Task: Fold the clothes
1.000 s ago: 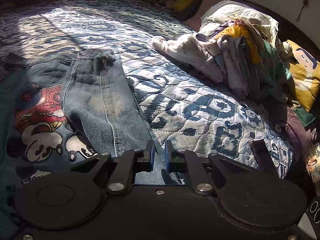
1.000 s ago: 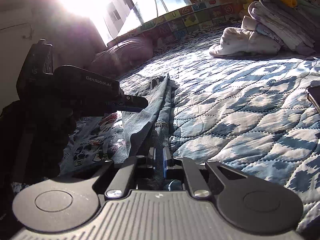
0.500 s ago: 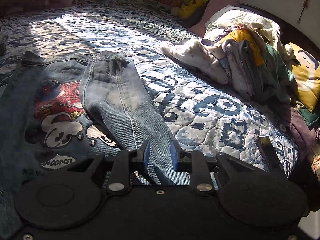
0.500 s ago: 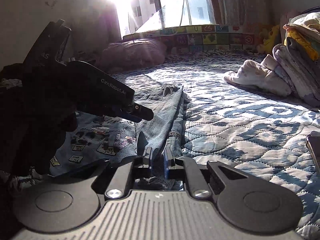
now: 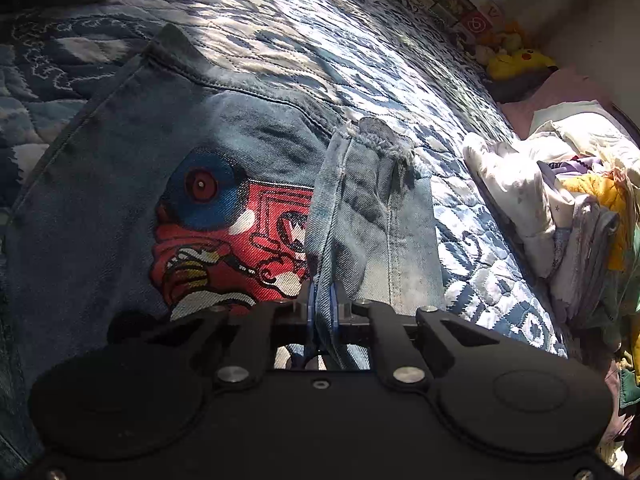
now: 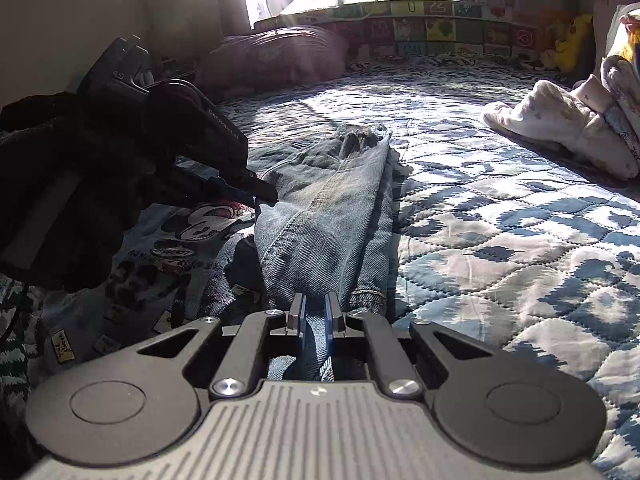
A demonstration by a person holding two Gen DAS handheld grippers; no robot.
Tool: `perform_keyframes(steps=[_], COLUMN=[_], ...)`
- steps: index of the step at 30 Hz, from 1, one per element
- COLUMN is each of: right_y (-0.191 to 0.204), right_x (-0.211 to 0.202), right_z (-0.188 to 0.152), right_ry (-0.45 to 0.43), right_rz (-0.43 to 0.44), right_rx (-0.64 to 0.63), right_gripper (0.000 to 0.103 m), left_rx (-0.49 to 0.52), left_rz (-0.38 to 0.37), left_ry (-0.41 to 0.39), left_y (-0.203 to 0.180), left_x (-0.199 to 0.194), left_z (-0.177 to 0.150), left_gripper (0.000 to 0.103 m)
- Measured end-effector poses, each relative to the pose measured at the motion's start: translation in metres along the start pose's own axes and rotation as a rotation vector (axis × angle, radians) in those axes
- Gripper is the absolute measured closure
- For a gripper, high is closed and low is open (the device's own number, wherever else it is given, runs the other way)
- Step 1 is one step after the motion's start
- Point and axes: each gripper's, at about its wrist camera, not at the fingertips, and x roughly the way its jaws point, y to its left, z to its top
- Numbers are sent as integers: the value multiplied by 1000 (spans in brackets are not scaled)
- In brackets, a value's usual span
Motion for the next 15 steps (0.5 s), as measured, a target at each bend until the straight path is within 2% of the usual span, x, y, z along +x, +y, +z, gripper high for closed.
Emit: perform_keyframes(steps=[2,4,6,8,10,11,13,14,15], right_y=[1,1,1,1,2,0,-1,-1,0], right_x=[-4,-5,-5,-5,-5,-4,-3,-3,-3], right_z=[-4,-7,-9,-8,-8,-8,-7,-6,-6], right_ry=[13,15,14,15,14,14,16,18,22], right_rz=[-3,0,4,2,1,3,6,5,3], right_rx=[-38,-54,-49,-55,-54,-50,-46,-46,-46], right_gripper=[98,98,98,98,98,98,98,99,99], left_rx=[97,183,178,176,191,211,273,304,343], left_rz=[2,37,43,74,50,15,-47,-66,-43], left_ry=[-47,-21,-35,-123,-151,-151,-101,-67,-20], left_y=[-8,-8,-2,-5,-13,-20,-33,-38,-41], left_x=[-8,2,2,-15,-27,-30,-25,-19,-6], left_z=[-2,-11,-14,-14,-16,-19,-27,-33,-41], left_gripper=[97,97,90,87,86,86,85,80,76])
